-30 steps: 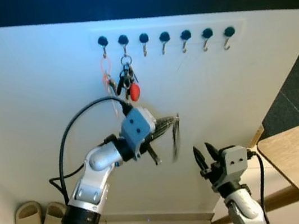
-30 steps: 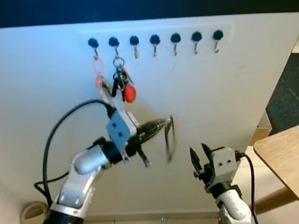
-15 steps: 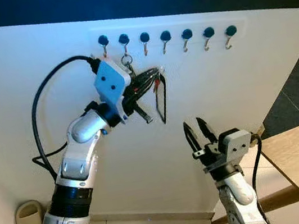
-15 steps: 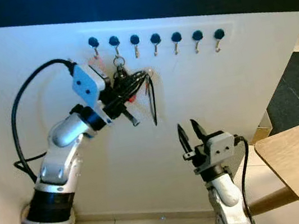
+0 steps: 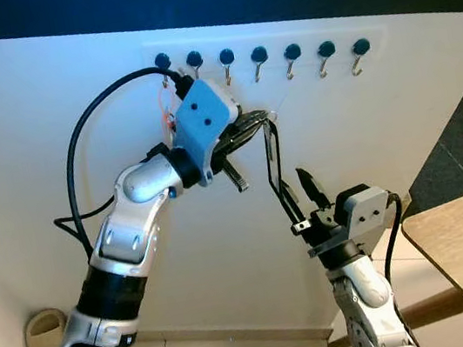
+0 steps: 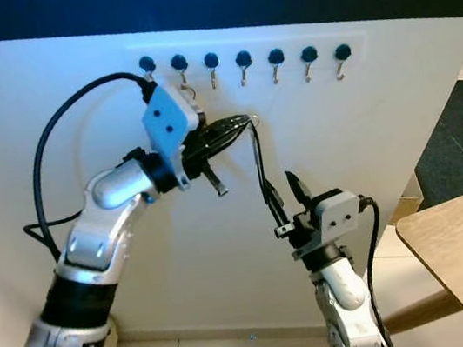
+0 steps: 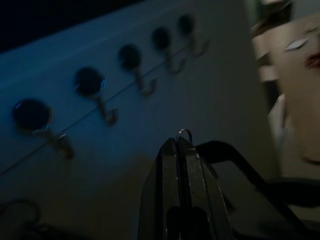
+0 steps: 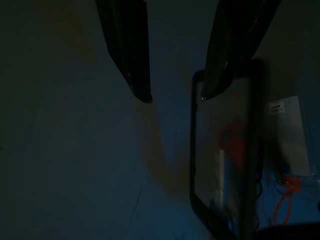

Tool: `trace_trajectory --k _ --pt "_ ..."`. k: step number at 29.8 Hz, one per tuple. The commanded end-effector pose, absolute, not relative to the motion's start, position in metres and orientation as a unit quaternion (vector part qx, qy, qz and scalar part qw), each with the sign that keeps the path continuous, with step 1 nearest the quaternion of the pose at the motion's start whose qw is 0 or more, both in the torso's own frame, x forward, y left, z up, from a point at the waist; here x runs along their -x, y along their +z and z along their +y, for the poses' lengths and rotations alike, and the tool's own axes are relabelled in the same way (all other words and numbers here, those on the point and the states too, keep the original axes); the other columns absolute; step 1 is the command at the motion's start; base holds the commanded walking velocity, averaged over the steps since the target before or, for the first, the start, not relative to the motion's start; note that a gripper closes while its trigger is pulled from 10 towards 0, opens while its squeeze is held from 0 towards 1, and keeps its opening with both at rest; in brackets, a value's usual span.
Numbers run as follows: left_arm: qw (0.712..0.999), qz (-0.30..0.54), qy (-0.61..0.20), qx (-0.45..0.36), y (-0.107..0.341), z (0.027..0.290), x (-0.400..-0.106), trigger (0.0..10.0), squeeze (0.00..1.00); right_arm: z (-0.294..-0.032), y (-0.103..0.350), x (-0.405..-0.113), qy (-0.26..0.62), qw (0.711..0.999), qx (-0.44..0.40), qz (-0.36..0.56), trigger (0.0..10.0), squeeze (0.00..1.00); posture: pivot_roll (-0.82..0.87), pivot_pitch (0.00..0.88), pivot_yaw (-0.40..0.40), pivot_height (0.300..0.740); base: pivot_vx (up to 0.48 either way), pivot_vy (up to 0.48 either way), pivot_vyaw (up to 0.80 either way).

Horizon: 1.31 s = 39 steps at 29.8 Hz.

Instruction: Hang keys on a hook

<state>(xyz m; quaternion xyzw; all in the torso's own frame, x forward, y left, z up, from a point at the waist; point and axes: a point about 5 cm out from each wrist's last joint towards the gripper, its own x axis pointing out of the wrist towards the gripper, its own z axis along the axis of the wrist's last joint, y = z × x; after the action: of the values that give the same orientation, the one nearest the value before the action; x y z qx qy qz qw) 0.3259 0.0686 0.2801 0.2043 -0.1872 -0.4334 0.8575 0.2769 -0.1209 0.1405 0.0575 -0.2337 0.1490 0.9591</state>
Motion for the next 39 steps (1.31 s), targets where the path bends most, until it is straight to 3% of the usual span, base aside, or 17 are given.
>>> trace_trajectory --k 1,8,22,27,39 --pt "0.86 -0.178 -0.425 -0.22 0.28 0.069 -0.329 10.0 0.0 -0.123 0.139 -0.275 0.145 0.961 -0.061 -0.227 10.0 0.0 0.06 0.058 -0.051 0.74 0.0 0.0 0.0" --pt "0.891 -0.166 -0.357 -0.228 0.286 0.075 -0.345 10.0 0.0 -0.122 0.141 -0.276 0.144 0.962 -0.066 -0.221 10.0 0.0 0.05 0.061 -0.05 0.74 0.0 0.0 0.0" --pt "0.904 -0.201 -0.312 -0.212 0.302 0.084 -0.349 10.0 0.0 -0.117 0.154 -0.275 0.158 0.955 -0.064 -0.243 10.0 0.0 0.06 0.052 -0.052 0.74 0.0 0.0 0.0" --pt "0.896 -0.237 -0.32 -0.196 0.315 0.083 -0.345 10.0 0.0 -0.113 0.162 -0.273 0.168 0.95 -0.053 -0.259 10.0 0.0 0.06 0.052 -0.054 0.74 0.0 0.0 0.0" --pt "0.871 -0.229 -0.385 -0.202 0.308 0.072 -0.334 10.0 0.0 -0.114 0.16 -0.272 0.169 0.952 -0.05 -0.252 10.0 0.0 0.06 0.057 -0.055 0.74 0.0 0.0 0.0"
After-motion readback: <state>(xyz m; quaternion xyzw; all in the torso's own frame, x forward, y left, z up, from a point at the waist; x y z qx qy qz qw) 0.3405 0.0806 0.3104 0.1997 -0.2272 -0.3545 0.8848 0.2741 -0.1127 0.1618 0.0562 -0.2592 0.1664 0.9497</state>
